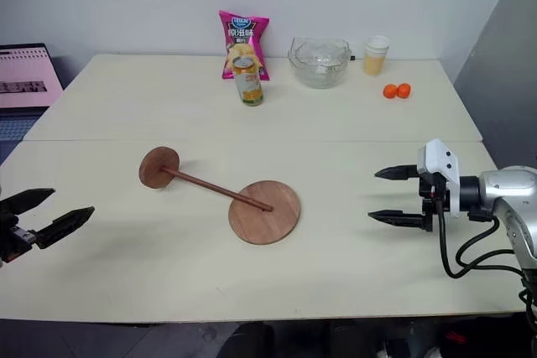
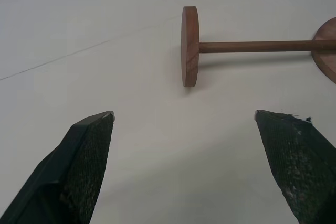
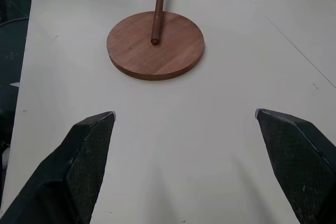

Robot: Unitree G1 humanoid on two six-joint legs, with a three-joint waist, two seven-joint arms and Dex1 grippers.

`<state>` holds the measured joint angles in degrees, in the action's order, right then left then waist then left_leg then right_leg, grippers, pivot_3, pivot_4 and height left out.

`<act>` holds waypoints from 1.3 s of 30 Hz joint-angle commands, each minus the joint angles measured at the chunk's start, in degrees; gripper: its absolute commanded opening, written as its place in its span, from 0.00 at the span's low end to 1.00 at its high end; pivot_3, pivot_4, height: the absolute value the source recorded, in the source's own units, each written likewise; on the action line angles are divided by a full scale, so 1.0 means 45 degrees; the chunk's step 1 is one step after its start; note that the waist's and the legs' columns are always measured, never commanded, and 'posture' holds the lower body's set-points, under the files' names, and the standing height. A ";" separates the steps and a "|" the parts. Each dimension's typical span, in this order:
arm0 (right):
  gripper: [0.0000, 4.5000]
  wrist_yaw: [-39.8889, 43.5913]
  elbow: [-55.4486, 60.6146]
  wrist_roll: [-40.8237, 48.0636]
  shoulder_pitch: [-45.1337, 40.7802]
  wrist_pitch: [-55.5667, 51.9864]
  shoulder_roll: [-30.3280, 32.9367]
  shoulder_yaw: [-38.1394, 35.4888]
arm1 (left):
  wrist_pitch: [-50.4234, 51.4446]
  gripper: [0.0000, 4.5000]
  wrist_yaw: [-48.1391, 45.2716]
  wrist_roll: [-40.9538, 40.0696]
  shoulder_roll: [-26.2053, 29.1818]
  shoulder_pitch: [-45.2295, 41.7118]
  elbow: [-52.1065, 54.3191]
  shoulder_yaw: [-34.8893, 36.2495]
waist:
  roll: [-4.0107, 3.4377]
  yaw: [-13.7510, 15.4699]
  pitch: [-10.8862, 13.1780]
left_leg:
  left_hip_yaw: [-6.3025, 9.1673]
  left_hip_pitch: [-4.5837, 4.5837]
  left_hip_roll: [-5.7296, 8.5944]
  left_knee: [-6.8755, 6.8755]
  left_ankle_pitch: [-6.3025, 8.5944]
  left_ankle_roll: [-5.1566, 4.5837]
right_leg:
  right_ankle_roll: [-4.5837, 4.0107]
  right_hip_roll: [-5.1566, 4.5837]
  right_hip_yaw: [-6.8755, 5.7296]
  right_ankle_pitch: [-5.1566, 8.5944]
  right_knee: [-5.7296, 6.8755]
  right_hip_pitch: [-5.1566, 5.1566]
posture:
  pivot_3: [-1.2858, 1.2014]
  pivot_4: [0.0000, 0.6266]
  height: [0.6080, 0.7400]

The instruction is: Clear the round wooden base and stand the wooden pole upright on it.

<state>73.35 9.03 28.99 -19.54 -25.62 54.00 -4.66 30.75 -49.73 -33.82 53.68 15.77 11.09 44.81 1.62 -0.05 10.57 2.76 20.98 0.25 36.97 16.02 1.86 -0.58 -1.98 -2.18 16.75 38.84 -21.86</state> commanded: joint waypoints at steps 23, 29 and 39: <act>1.00 -0.0675 0.1332 0.0516 -0.0308 -0.0253 -0.0665 -0.0032 | 0.1923 0.99 0.1040 -0.1976 -0.1799 -0.1207 0.0841 0.0563 | 0.0000 -0.0009 0.0000 | 0.0002 0.0000 -0.0001 0.0002 0.0000 0.0000 | 0.0002 0.0000 -0.0003 -0.0001 0.0007 0.0000 | 0.52 0.24 1.00; 1.00 -0.1240 0.2322 0.0986 -0.0968 -0.0997 -0.1269 0.0456 | 0.4346 0.99 0.3317 -0.5720 -0.3892 -0.1962 0.1378 0.0535 | 0.0003 -0.0002 -0.0002 | 0.0010 0.0001 -0.0001 0.0009 0.0000 0.0001 | 0.0007 -0.0002 -0.0007 -0.0003 0.0008 0.0004 | 0.52 0.24 1.00; 1.00 -0.1008 0.3445 0.2657 -0.2689 -0.2314 -0.1536 0.0714 | 0.4908 0.99 0.6879 -0.8455 -0.6464 -0.3084 0.1819 -0.1242 | 0.0021 0.0045 -0.0008 | 0.0023 0.0001 0.0011 0.0019 -0.0001 0.0004 | 0.0012 -0.0005 -0.0015 -0.0008 0.0008 0.0020 | 0.52 0.24 1.00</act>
<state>68.02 22.89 39.61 -30.36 -35.91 46.21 -0.88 53.48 -21.13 -69.53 25.26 2.90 17.98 40.20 1.71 0.15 10.53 2.85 20.98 0.31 37.07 16.01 1.88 -0.52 -2.00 -2.24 16.71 38.86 -21.75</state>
